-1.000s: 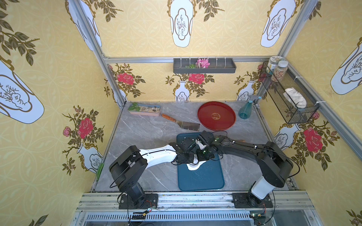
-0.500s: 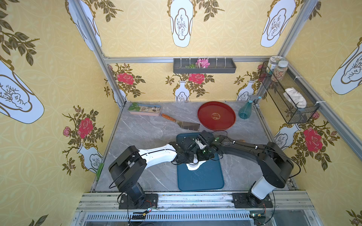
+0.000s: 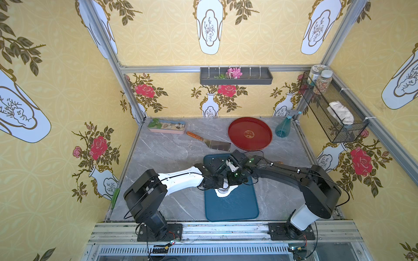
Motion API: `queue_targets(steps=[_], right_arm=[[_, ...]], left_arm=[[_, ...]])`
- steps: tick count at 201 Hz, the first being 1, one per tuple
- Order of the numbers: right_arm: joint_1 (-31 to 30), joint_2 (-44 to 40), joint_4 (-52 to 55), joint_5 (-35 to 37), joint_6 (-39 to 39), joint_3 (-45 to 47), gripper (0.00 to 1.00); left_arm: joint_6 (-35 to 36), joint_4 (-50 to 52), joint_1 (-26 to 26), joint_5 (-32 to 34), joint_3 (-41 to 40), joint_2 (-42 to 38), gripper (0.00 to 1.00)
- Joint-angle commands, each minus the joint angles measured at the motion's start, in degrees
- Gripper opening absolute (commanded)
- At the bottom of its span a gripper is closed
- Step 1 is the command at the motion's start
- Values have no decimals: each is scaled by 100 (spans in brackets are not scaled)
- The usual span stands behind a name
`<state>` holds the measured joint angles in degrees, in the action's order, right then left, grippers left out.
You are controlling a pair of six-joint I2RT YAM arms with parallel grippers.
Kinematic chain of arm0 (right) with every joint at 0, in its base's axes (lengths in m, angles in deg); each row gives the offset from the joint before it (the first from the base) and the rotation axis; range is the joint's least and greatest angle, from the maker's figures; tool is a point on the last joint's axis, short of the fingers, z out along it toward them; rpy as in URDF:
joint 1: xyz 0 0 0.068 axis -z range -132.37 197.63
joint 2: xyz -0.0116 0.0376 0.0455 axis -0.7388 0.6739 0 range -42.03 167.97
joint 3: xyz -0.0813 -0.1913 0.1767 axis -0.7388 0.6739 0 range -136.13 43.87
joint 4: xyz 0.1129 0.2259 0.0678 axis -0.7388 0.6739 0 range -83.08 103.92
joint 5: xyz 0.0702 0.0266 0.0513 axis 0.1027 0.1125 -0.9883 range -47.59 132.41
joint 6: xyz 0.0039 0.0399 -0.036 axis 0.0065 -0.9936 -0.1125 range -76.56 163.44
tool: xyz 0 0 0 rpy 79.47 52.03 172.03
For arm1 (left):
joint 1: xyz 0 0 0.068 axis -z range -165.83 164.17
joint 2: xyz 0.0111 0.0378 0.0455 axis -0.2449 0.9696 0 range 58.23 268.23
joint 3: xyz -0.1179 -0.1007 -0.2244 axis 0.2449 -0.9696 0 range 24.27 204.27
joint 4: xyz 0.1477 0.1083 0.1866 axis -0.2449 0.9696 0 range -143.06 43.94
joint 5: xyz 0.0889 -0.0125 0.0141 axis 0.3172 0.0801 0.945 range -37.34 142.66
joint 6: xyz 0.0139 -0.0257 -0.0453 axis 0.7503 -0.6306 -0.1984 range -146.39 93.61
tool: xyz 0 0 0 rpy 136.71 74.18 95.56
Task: Roll out the dumpling wrappers from the dough
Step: Press the dumpling wrapper on the work surface.
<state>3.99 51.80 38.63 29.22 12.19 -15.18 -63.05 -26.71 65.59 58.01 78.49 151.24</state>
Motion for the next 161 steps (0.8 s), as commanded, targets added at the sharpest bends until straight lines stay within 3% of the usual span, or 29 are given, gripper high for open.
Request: queue_targets(steps=[1, 161], right_arm=[[32, -43, 731, 844, -66, 13, 0], [66, -395, 899, 954, -96, -55, 0]], left_arm=[[-68, 496, -9, 99, -19, -28, 0], [-131, 683, -9, 326, 133, -299, 0]])
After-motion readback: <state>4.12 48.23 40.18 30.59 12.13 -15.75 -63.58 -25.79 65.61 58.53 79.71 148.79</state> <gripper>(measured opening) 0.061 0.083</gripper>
